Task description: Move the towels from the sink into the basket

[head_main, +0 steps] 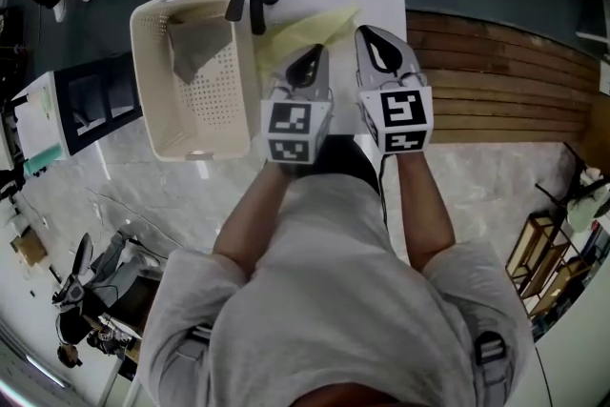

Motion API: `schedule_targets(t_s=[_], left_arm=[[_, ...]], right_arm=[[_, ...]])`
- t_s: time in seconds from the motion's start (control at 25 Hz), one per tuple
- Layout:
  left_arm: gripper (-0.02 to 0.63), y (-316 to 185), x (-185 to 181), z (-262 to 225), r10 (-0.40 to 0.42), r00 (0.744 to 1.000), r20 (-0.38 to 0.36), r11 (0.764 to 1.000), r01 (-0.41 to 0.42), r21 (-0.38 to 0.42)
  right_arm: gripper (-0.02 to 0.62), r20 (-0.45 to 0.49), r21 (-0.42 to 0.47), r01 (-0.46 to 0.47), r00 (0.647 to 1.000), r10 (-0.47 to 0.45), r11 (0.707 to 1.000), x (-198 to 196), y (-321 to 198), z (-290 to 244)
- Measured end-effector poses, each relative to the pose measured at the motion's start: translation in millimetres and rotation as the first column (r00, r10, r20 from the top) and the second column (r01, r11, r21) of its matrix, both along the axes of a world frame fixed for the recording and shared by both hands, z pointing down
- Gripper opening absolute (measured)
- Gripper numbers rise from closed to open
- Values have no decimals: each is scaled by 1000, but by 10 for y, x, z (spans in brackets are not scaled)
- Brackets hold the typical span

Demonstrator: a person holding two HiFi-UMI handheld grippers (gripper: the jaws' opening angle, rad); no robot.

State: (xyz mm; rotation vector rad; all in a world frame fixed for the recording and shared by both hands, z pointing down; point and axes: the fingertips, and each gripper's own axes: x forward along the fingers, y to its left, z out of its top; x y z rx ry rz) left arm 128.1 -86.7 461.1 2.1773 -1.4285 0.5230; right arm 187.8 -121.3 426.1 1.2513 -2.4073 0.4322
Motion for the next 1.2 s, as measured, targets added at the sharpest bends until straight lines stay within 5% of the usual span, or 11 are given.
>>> schedule_targets(t_s=[0.8,1.2], left_arm=[[21,-202,174,606,-17,999,36,993,21,-115],[21,-305,149,1104,-1,991,135,983,26,-183]], right_arm=[[6,17,-86,-3,1000,5,996,282,-183,489],[6,20,-127,12,1000,-10,992,327,-283,704]])
